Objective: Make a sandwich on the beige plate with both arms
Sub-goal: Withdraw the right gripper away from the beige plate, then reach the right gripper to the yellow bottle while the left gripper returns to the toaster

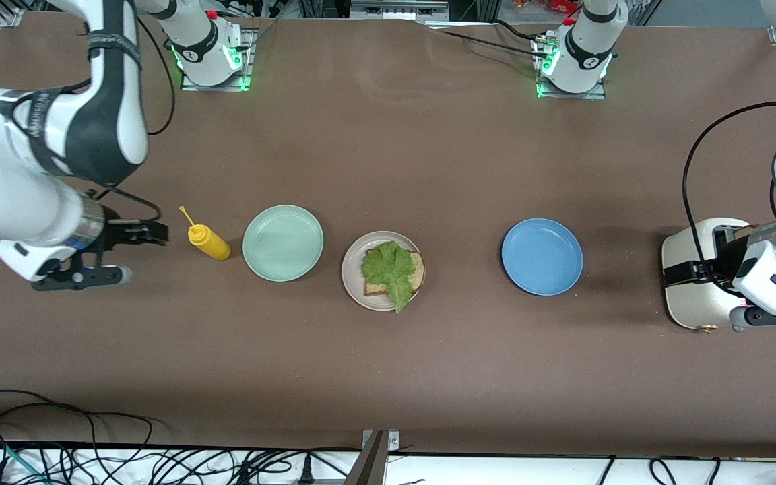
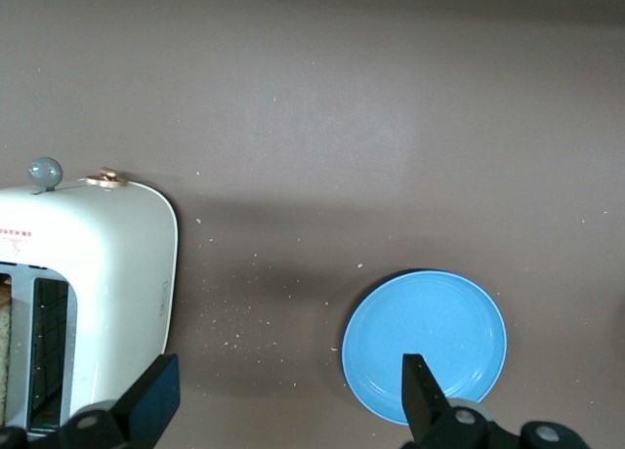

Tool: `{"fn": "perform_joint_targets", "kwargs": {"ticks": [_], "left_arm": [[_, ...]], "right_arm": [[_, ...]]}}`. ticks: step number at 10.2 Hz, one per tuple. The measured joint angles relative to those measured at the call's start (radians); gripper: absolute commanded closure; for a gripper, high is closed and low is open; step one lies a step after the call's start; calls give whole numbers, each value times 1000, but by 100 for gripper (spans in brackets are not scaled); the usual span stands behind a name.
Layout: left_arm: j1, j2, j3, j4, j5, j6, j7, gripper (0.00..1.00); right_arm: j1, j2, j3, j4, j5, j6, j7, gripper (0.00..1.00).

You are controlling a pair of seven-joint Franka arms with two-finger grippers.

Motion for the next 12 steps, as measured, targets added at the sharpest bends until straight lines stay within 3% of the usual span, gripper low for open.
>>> {"fn": "perform_joint_targets", "kwargs": {"ticks": [2,6,12], "left_arm": [[-1,0,-5,0,0,-2,0,0],[-24,2,-20,0,0,-3,-48,0],[-16,2,-8,1,19,-3,-60,0]], "right_arm": [[-58,-2,-21,-45,42,2,-219,0],[-225,2,-22,-192,238,74,-771,0],[-321,96,-13,-310,595,83,-1498,0]]}}
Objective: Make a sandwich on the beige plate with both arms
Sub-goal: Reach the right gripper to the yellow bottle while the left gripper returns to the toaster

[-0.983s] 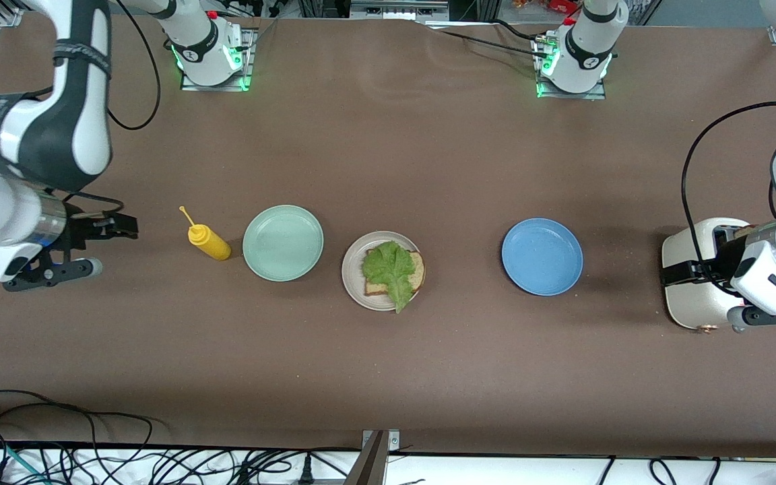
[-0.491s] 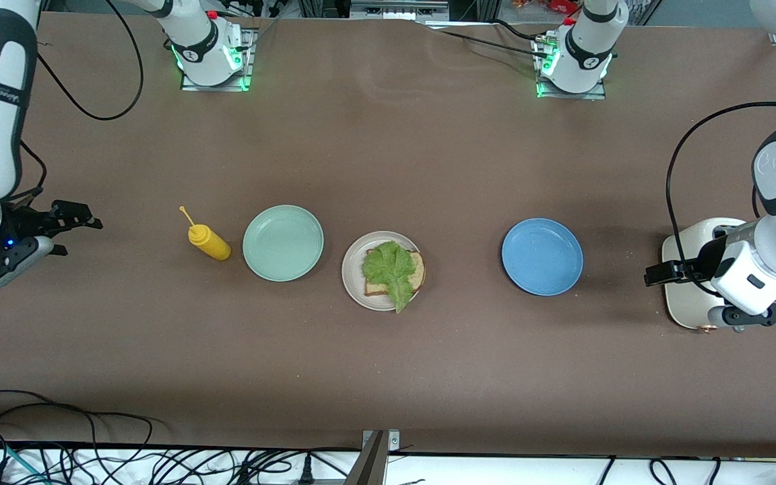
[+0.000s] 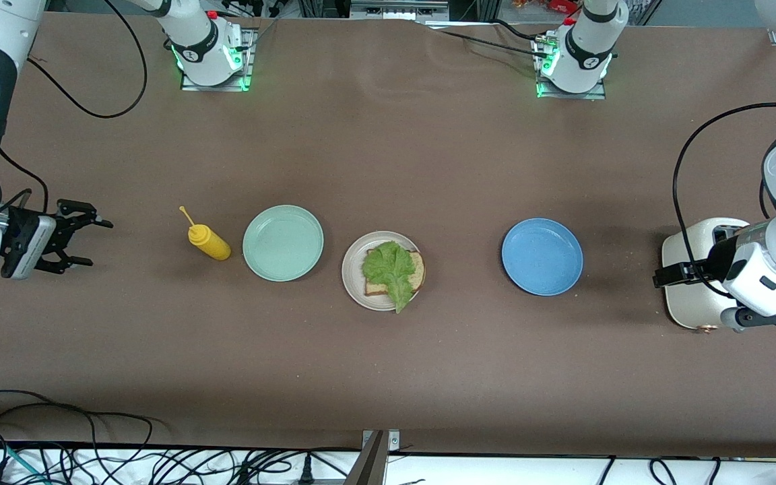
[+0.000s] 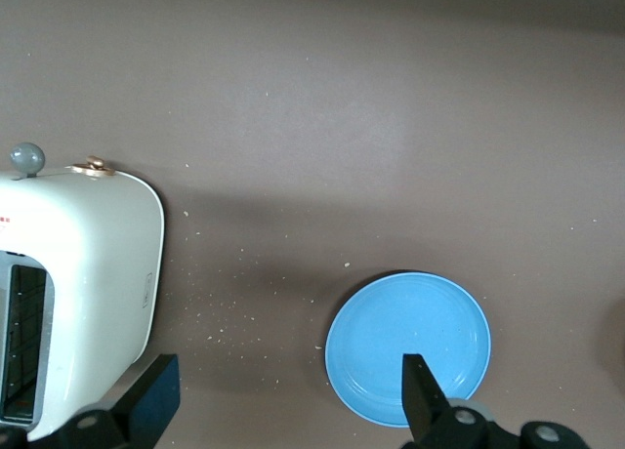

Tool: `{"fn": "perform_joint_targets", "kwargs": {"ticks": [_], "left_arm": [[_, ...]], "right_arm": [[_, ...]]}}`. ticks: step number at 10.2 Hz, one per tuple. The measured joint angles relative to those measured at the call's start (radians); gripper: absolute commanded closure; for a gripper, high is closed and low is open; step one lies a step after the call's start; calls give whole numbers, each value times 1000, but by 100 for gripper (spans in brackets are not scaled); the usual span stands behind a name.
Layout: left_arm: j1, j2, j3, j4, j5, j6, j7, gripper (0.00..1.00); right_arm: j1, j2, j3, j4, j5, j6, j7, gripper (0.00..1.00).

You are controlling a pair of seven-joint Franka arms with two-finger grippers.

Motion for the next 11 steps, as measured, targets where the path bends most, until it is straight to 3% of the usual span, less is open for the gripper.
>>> {"fn": "perform_joint_targets", "kwargs": {"ticks": [4,6,9,11], "left_arm": [[-12,0,-6,0,109,0,-4,0],[-5,1,-5,-1,191,0,-4,0],[50,12,4,-20,195,-1,13,0],[117,19,5,-22,196,-1,132,0]], "right_arm": [[-39,121,31,-20,248,-100,-368,2],[-109,160,138,-18,293,-118,-487,2],[-248,169,324,-17,301,-138,-641,2],[-311,171,404,-16,310,-163,-691,2]]}}
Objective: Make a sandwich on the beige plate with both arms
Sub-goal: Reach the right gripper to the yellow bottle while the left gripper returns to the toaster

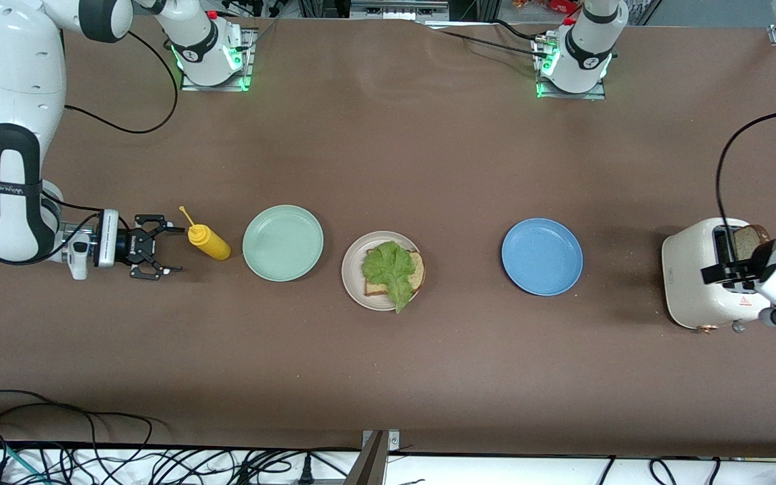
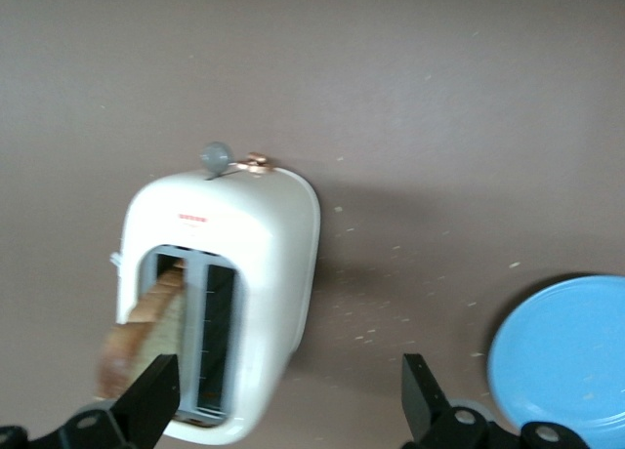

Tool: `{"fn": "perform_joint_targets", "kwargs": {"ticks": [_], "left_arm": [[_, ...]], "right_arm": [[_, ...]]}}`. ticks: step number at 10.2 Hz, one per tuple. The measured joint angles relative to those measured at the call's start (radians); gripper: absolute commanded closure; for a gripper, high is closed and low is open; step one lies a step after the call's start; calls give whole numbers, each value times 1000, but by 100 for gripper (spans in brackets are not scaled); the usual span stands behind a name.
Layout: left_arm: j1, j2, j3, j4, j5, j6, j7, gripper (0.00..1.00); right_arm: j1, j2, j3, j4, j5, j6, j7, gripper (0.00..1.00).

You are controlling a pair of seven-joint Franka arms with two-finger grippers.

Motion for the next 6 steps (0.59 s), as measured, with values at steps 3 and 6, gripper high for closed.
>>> {"fn": "perform_joint_targets", "kwargs": {"ticks": [3,6], "left_arm": [[80,1,0,-2,0,0,152,0],[143,8,-3,-61,-6,40,184,0]], "right_arm": [[-40,31,71,0,70,-68,-52,2],[-41,80,85,-1,134,-129,-96,49]]}}
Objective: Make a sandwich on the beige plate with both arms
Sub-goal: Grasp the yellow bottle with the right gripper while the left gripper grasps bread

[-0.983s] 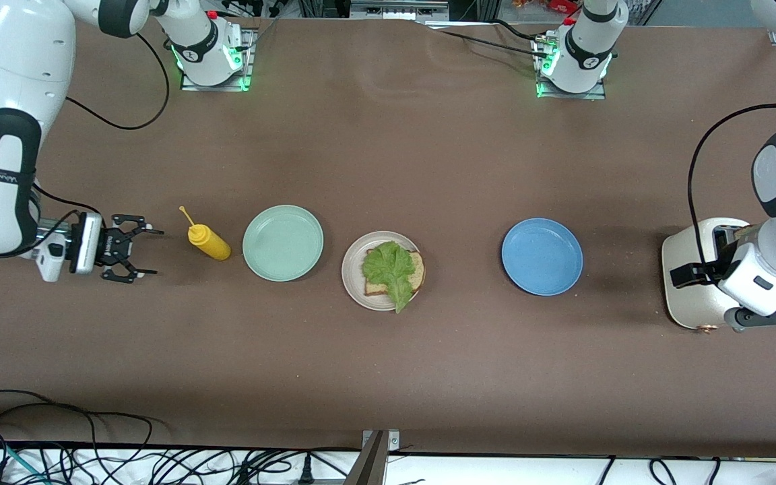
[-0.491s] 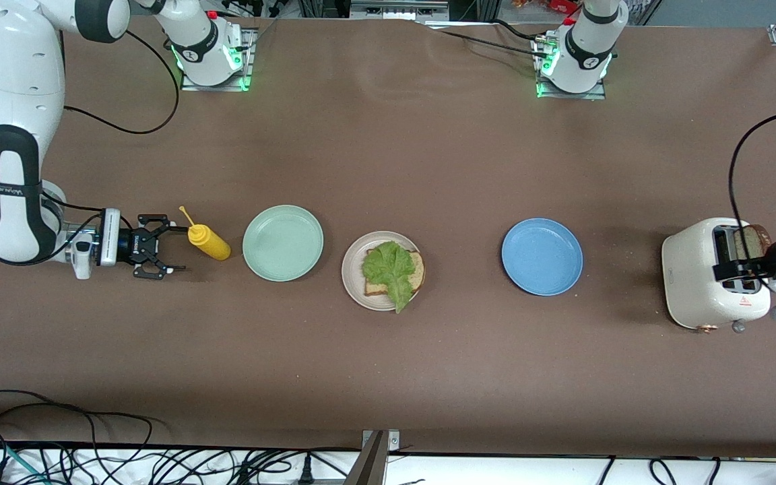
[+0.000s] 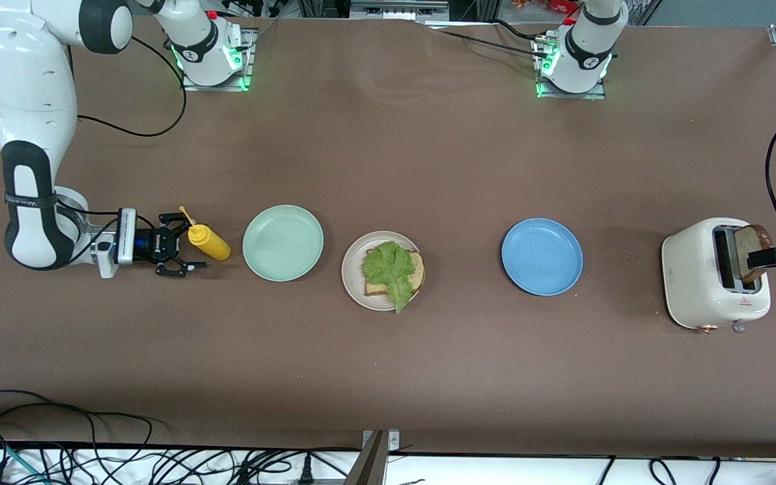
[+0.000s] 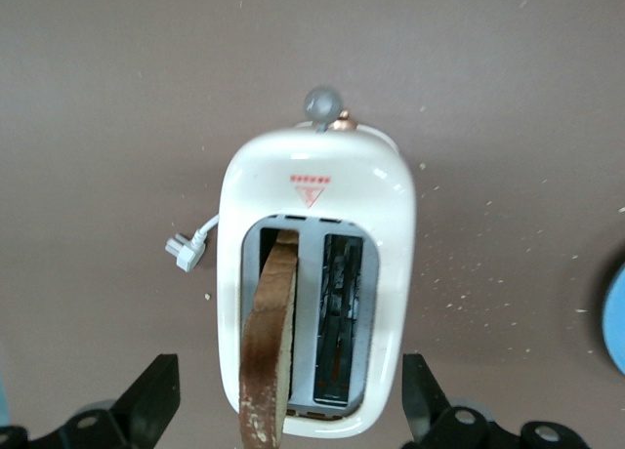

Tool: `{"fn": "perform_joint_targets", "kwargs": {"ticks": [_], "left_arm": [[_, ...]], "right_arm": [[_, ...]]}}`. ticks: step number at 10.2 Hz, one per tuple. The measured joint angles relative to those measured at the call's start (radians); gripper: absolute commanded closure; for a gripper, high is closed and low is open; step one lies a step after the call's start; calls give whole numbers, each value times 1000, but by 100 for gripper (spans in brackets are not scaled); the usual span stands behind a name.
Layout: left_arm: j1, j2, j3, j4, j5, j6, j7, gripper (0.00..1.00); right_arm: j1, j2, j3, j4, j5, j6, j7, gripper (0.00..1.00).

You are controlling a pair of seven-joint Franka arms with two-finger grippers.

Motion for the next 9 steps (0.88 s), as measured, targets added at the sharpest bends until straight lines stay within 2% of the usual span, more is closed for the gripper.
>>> {"fn": "perform_joint_targets", "kwargs": {"ticks": [1,2,3,4,5,6,7,9], "left_arm": [[15,-2,0,-47,0,64,11,0],[25,-8,-2,-92,0,116,15,0],[32,-13,-3,-120,0,135,16,1],[37,-20,-4,-138,0,141,16,24],[39,-34,-6,-157,0,142,17,57],[40,-53,-8,-178,0,142,18,77],[41,-73,-10,-200,0,142,30,92],[42,-95,-11,-226,0,146,69,100]], "right_arm": [[0,11,11,0,11,-9,-18,85],[0,16,23,0,20,-10,-29,100],[0,16,29,0,26,-10,-30,100],[-1,16,29,1,29,-13,-30,100],[-1,16,29,2,30,-13,-28,100],[-2,16,29,5,31,-13,-11,100],[-3,14,28,13,32,-13,26,100],[-2,5,28,48,33,-12,135,100]]}}
